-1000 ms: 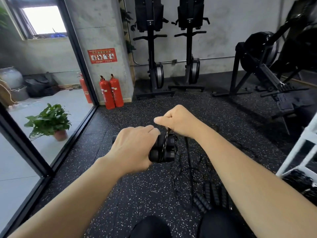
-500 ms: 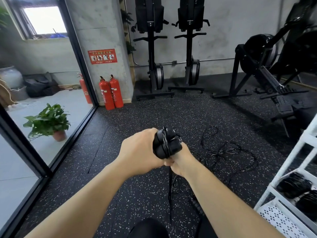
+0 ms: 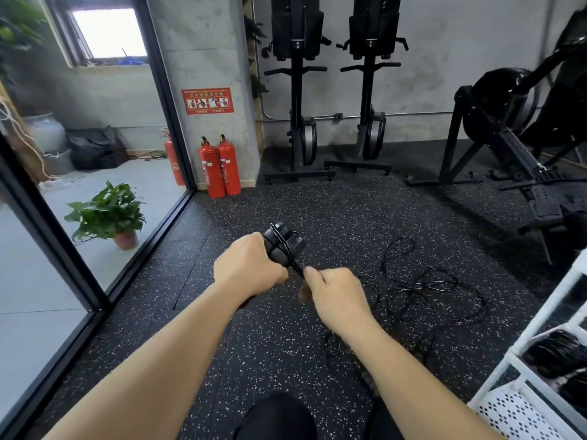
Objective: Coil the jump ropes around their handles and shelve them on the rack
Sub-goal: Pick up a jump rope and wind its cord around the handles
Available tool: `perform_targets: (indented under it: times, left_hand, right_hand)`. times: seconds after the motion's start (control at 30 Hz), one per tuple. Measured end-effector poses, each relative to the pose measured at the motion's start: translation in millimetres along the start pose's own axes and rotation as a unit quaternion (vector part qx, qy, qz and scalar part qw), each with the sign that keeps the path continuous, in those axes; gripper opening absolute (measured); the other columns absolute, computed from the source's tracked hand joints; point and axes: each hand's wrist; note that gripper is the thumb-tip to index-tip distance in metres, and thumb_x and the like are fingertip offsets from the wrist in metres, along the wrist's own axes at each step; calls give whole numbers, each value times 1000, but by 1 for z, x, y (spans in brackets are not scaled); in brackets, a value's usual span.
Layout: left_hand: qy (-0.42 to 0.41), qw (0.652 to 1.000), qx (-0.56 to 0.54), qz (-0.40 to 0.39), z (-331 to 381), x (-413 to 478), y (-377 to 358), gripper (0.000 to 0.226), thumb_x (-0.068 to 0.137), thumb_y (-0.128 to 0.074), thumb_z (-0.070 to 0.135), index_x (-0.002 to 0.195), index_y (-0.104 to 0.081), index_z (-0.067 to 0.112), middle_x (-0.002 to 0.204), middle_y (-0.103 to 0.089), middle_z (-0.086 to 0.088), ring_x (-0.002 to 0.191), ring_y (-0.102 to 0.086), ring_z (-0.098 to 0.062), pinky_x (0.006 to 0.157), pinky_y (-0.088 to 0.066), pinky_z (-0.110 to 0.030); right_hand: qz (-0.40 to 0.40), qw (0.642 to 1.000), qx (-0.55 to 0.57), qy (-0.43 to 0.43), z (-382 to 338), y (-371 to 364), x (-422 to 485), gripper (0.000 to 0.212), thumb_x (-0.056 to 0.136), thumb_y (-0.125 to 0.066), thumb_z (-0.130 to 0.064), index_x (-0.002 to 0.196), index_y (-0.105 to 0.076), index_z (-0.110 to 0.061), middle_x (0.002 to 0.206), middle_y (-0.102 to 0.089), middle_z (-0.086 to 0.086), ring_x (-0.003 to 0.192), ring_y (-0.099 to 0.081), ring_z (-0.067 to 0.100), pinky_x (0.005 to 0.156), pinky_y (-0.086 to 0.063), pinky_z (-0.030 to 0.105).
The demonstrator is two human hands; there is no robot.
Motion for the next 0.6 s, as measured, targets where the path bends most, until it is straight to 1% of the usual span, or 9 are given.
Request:
perform_targets:
  times: [0.07,0.13,0.27,0.33,0.43,0.5,0.53,0.6]
  left_hand:
    - [5,1000,16,2,-2,2,2,29,67,-71,29,79,-47,21,77,-58,6,66,-58,-12,54,-39,-25]
    - [8,999,32,7,-3,4,5,26,67,-70,27,78,-48,21,75,-59,6,66,-58,-13,53,-37,-24]
    - [3,996,85,35,-5,9,8,19,75,-66,33,78,-51,22,76,-59,7,74,-62,-19,55,-37,-25]
    - [-9,992,122,42,-3,9,8,20,78,-64,35,76,-48,22,75,-56,6,72,-59,-20,52,-35,-26]
    - [-61,981,179,50,7,2,8,21,84,-58,39,79,-46,23,74,-51,6,72,-56,-23,57,-37,-28]
    - [-117,970,208,49,14,-5,9,18,85,-57,39,88,-51,22,78,-51,7,75,-57,-25,60,-39,-30]
    - [-145,963,223,47,17,-8,10,20,85,-59,38,93,-51,23,79,-51,7,75,-56,-24,60,-38,-30]
    - [-195,947,253,45,21,-15,12,25,82,-63,35,97,-47,22,80,-50,7,73,-54,-23,59,-36,-30]
  right_hand:
    - [10,997,-64,50,-10,9,-6,50,97,-44,-38,55,-48,-10,53,-47,1,52,-42,20,50,-31,32]
    - [12,989,-114,89,-19,15,-11,49,98,-44,-36,54,-38,-13,53,-42,-1,50,-37,17,47,-25,30]
    - [8,969,-179,168,-36,30,-19,48,98,-46,-37,56,-36,-17,57,-43,-4,52,-39,15,50,-27,31]
    - [15,957,-201,210,-46,37,-20,47,98,-46,-38,56,-36,-18,56,-42,-5,52,-39,14,49,-27,31]
    - [35,938,-236,253,-61,49,-10,48,96,-46,-41,56,-37,-18,58,-44,-4,57,-45,20,52,-28,31]
    - [46,923,-262,277,-67,57,2,51,96,-45,-46,54,-41,-17,59,-50,-3,61,-50,22,56,-33,30]
    - [51,917,-272,288,-70,61,8,53,95,-45,-47,52,-42,-17,57,-51,-3,59,-50,20,57,-35,30]
    - [55,906,-285,309,-71,69,22,58,96,-47,-47,48,-38,-16,50,-43,-4,51,-41,14,57,-36,30]
Point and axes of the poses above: each hand's wrist, its own x-axis towards the middle knuckle, its own y-axis out of the back of the hand, z = x × y
